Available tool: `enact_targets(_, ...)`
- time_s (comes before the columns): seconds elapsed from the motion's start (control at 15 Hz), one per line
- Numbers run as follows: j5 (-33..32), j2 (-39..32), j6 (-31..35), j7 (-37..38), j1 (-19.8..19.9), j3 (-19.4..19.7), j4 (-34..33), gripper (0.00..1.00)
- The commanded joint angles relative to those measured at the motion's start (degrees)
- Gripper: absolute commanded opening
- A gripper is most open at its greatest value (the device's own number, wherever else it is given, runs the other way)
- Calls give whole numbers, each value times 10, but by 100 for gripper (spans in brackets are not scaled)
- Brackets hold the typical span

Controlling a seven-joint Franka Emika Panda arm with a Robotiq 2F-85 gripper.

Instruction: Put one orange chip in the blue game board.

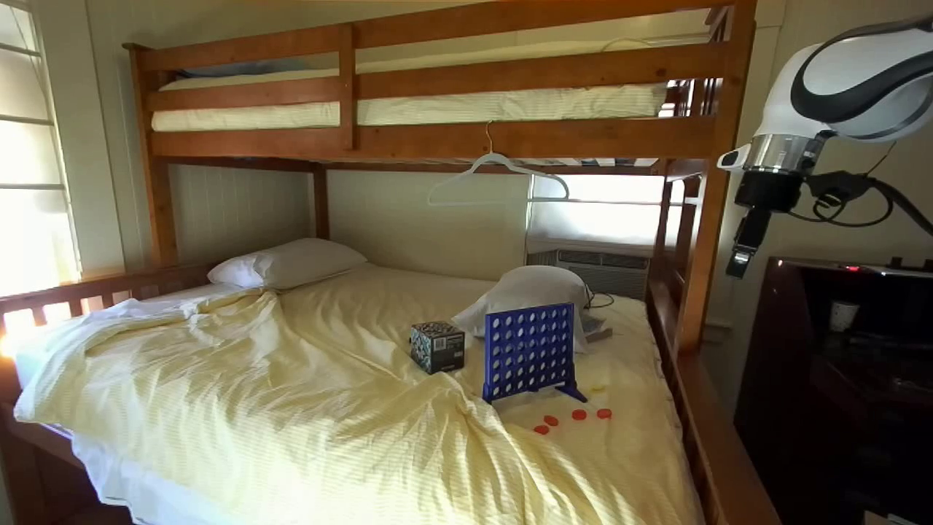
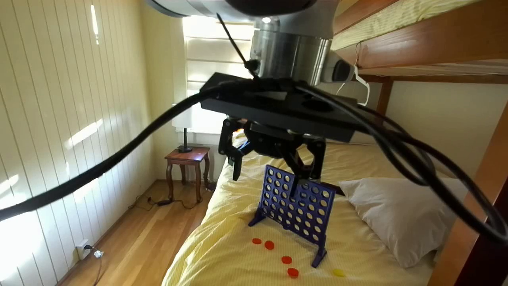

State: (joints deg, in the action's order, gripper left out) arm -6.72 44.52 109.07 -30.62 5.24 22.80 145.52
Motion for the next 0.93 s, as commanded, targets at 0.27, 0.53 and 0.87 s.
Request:
enact_targets(0.27,26,-66,58,1,-11,9,-3,100)
enact_targets(0.53,52,-136,148,-11,-29,6,-8,100)
enact_targets(0.87,85,-242,250,3,-55,-29,-23,100)
